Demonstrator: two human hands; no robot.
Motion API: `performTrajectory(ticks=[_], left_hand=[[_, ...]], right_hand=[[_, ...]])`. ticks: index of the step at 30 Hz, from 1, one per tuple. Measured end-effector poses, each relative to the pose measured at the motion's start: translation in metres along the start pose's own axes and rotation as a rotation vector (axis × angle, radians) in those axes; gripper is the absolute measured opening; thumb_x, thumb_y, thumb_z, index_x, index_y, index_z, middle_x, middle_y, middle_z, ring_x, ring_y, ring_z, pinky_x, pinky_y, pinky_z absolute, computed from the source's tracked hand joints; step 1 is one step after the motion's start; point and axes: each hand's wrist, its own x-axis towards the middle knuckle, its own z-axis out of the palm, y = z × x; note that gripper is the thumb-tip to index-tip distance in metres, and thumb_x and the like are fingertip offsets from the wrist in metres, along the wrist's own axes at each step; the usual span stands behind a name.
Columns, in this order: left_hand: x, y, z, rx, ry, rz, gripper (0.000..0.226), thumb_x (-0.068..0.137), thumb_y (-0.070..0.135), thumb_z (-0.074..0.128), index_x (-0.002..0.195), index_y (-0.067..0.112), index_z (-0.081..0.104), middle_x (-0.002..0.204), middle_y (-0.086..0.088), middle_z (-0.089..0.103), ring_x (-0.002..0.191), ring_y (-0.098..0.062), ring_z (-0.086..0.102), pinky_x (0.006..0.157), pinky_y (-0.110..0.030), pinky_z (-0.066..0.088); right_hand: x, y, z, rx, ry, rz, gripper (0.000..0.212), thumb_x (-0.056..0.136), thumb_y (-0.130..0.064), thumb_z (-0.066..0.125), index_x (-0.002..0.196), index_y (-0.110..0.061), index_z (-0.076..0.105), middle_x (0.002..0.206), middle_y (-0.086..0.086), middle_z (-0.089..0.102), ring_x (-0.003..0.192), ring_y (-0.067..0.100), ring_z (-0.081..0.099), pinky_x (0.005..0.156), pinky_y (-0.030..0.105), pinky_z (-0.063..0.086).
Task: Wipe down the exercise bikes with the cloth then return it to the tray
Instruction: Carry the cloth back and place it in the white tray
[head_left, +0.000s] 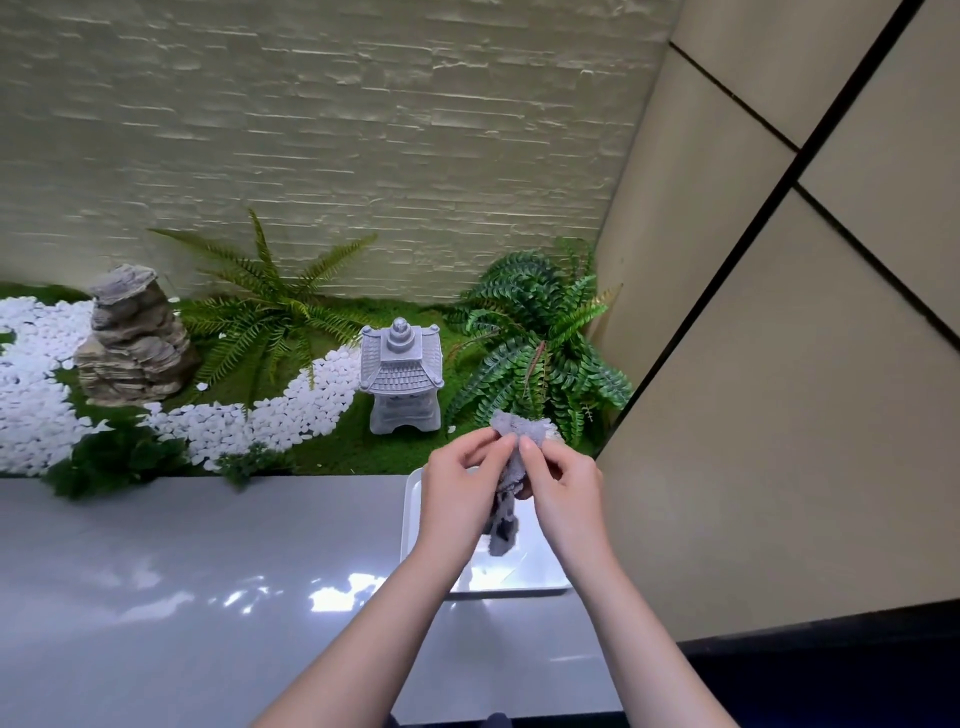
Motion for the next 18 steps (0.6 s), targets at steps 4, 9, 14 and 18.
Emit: performTrajectory(ticks=[4,9,14,18], left_hand=[[-0.001,0.003,0.004,0.072,0.075,0.000,0.021,0.082,0.021,0.069,0.061,0.019,0.064,0.053,0.008,0.058,0.056,-0.006,0.046,0.059,-0.025,0.039],[-0.003,0.003,-0.006,0.166,0.206,0.064,0.024,0.086,0.019,0.064,0.062,0.016,0.064,0.056,0.001,0.061,0.054,-0.003,0.042,0.058,-0.026,0.039],[-0.015,0.007,0.005,0.300,0.079,0.179,0.025,0.087,0.025,0.061,0.067,0.012,0.064,0.055,-0.006,0.059,0.054,-0.008,0.038,0.053,-0.031,0.039],[-0.016,0.009,0.009,0.323,0.052,0.204,0.027,0.090,0.022,0.058,0.065,0.026,0.067,0.055,0.010,0.060,0.061,-0.008,0.045,0.059,-0.028,0.039]], right_hand=[[-0.005,0.004,-0.001,-0.033,-0.009,0.000,0.047,0.094,-0.024,0.058,0.066,0.013,0.046,0.068,0.036,0.050,0.064,0.041,0.050,0.058,0.031,0.030],[-0.003,0.004,-0.008,-0.051,0.161,0.022,0.049,0.093,-0.024,0.057,0.062,0.011,0.044,0.063,0.035,0.050,0.056,0.018,0.036,0.056,0.031,0.027],[-0.003,-0.002,-0.003,-0.108,0.123,-0.063,0.046,0.092,-0.021,0.059,0.053,-0.003,0.044,0.048,0.013,0.041,0.051,0.013,0.031,0.051,0.033,0.029],[-0.001,0.000,-0.001,-0.007,0.058,-0.035,0.043,0.095,-0.023,0.056,0.066,0.008,0.056,0.063,0.025,0.056,0.065,0.038,0.056,0.064,0.044,0.048]])
